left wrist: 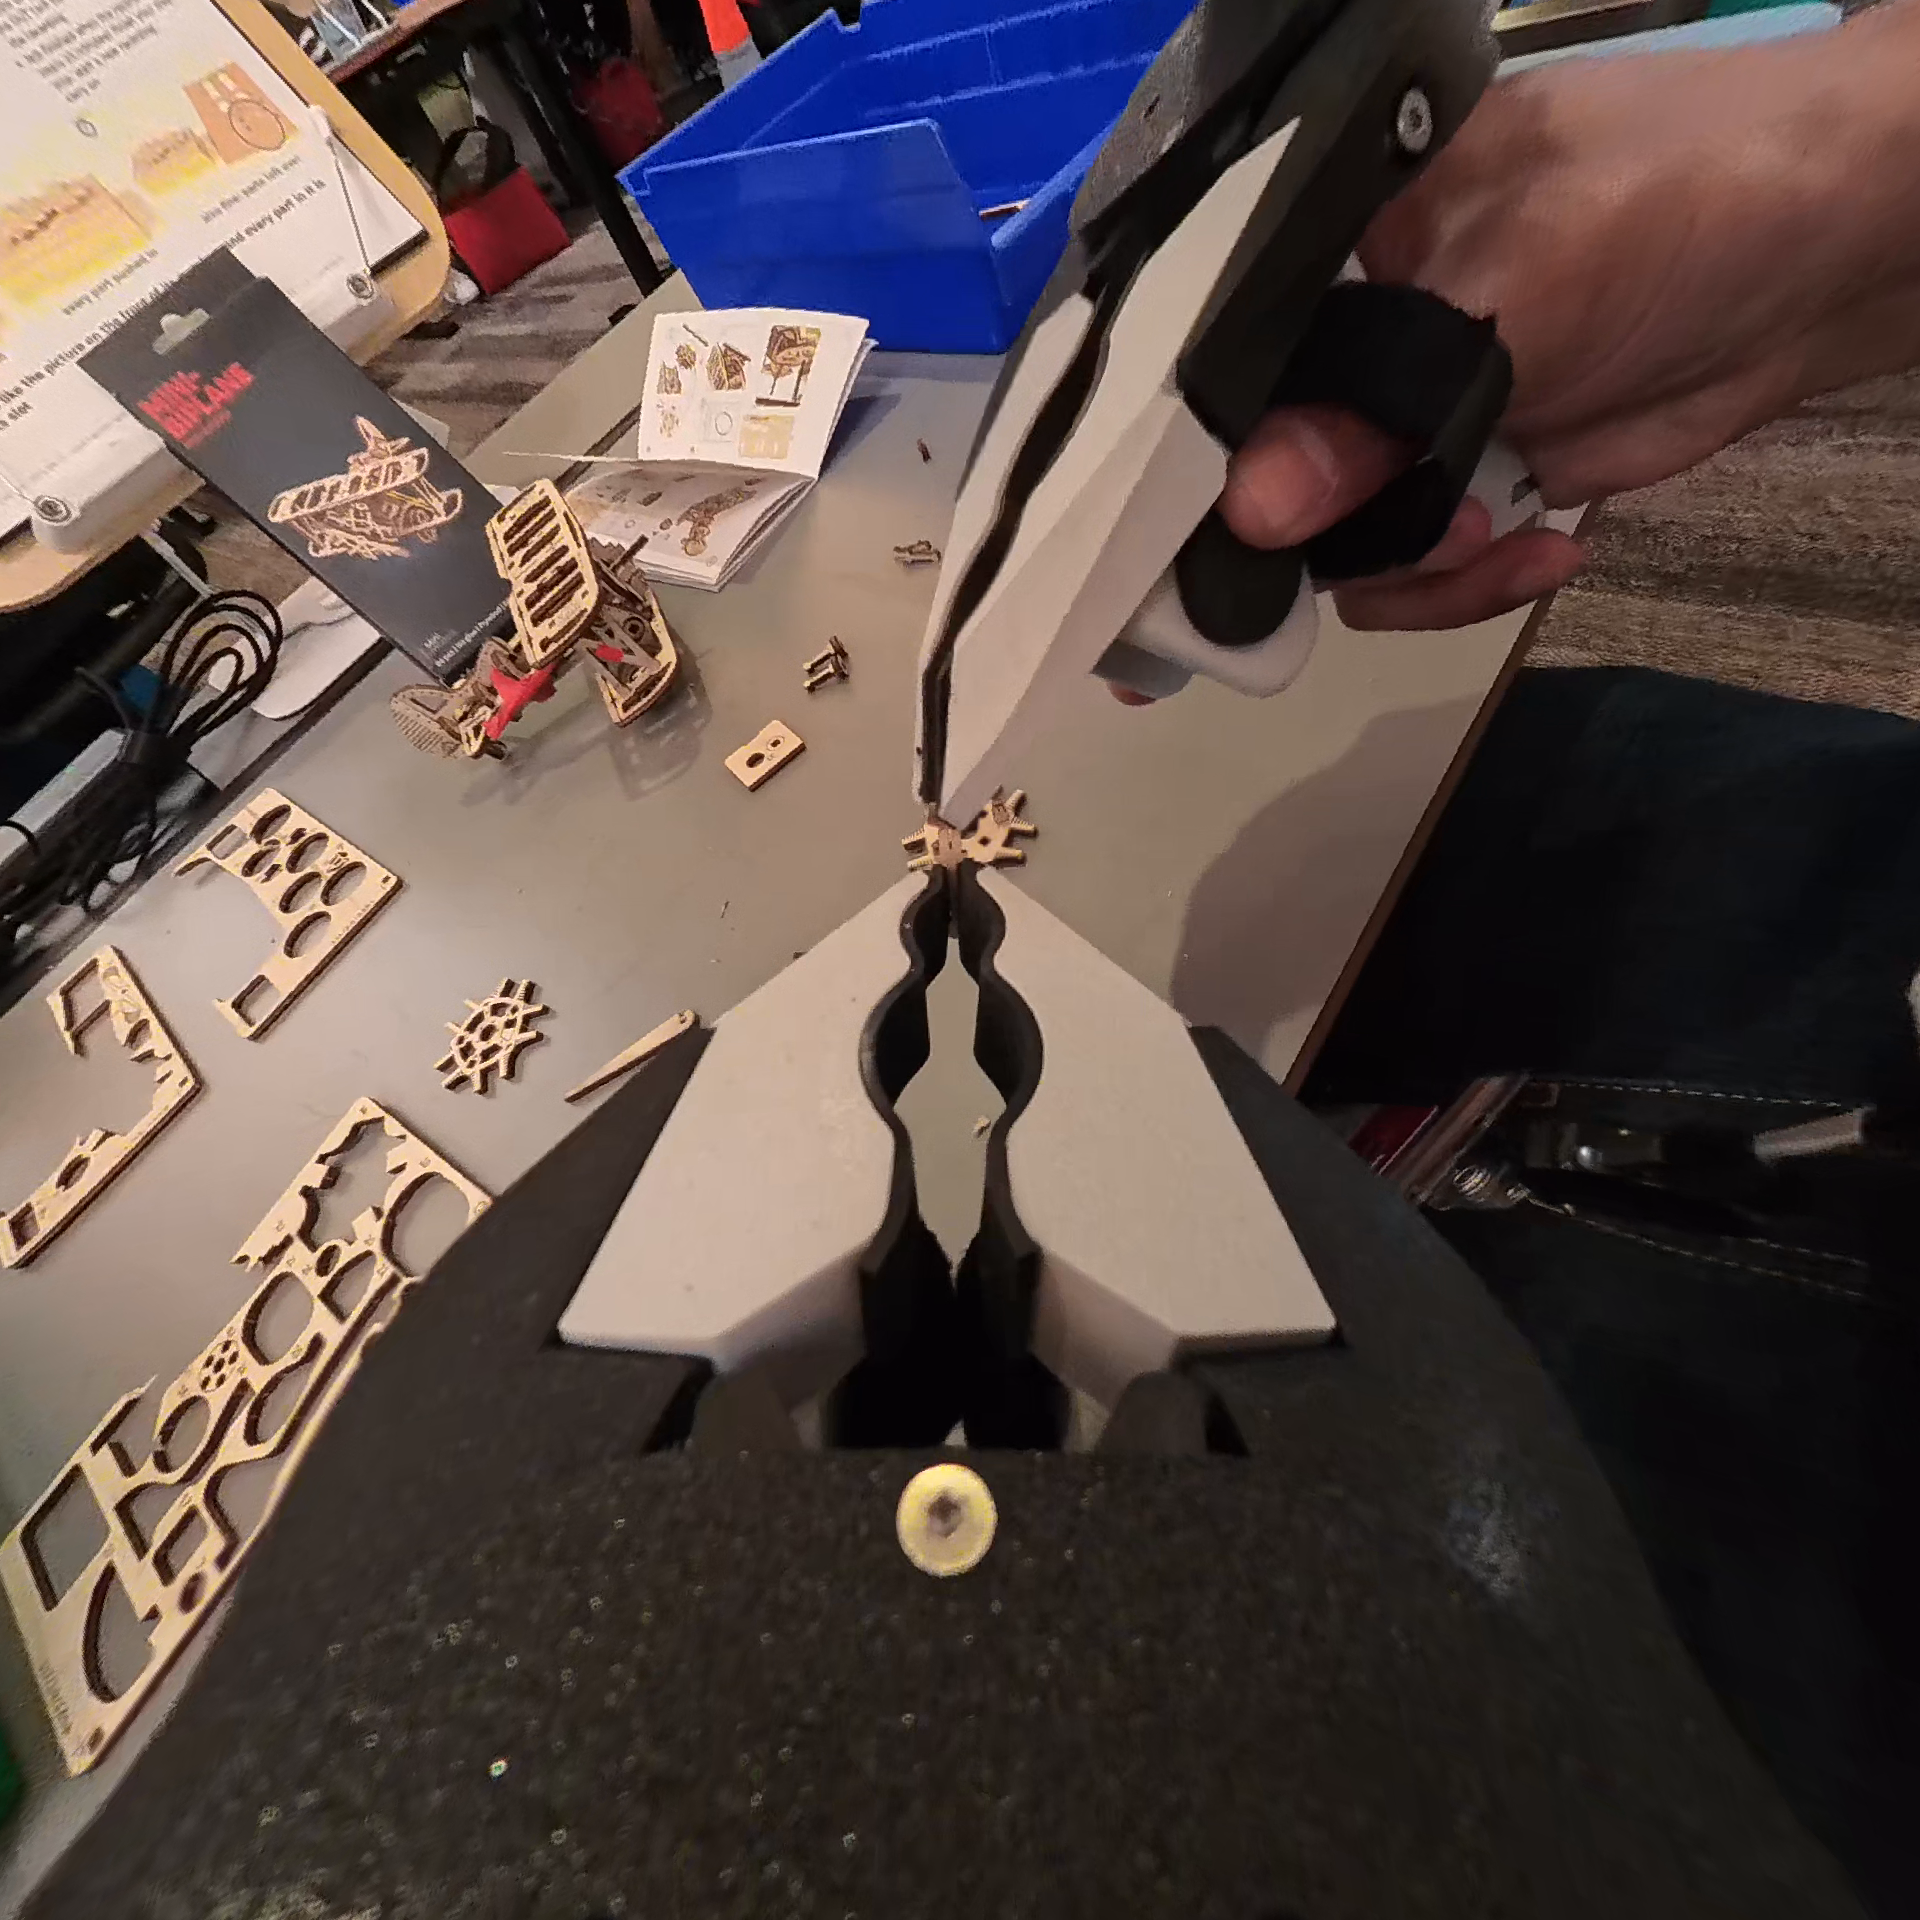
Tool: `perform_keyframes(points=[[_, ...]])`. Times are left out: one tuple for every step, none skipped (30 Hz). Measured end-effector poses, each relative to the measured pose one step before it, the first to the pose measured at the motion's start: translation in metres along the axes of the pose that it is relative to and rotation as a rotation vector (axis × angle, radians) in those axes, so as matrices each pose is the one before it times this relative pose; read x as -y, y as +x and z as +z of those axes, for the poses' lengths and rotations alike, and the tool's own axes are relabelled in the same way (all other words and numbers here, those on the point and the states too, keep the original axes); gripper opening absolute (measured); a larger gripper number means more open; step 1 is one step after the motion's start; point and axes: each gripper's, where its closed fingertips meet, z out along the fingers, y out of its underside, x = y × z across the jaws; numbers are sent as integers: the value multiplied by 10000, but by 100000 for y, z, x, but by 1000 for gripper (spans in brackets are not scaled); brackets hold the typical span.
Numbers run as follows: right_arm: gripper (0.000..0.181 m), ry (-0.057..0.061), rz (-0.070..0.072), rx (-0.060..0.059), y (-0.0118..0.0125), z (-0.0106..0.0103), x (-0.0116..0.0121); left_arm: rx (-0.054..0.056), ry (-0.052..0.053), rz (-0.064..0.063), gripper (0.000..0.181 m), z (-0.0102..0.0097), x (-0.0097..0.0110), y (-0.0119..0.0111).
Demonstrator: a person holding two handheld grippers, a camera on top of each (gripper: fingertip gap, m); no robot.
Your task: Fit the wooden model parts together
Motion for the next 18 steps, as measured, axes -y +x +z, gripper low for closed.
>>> perform_keyframes(points=[[6,-35,-124,-46,-6,-11,13,4,5,21,0,-7,12,10],[6,-18,-126,-51,-10,-22,60,9,16,-18,0,-5,57,-13],[6,-50,-221,-59,-44,-14,32,-20,33,-11,0,-12,45,14],[6,-117,-416,-73,-61,-29,-65,-113,46,-40,0,-10,13,97],[7,-104,-511,-8,-160,-62,-63,-222,107,-107,0,-62,74,175],[7,-40,-418,121,-282,-108,47,-316,202,-183,0,-137,179,257],[6,-28,-203,198,-299,-118,115,-332,237,-221,0,-159,245,260],[6,-37,-71,190,-233,-55,109,-245,207,-141,0,-157,205,185],[6,-56,-122,114,-201,-5,81,-130,157,22,0,-128,124,112],[6,-77,-237,-3,-147,56,12,-46,94,141,0,-89,49,69],[6,-146,-223,-54,-110,90,-95,-10,-3,163,0,-47,-80,73],[7,-178,-151,-3,-133,51,-188,-17,-32,156,0,-32,-110,113],[7,-50,-89,6,-113,-23,-61,12,10,169,0,-24,-11,108],[7,18,-16,18,-116,-66,-30,5,12,117,0,6,41,116],[6,-19,9,10,-43,-65,-140,-33,-28,37,0,64,-4,104],[7,-39,8,24,0,-57,-211,-50,-52,21,0,110,-71,131],[7,-100,-9,19,3,-7,-297,-44,-96,66,0,130,-171,150],[7,-126,-75,6,-24,27,-309,-40,-98,83,0,121,-188,161]])
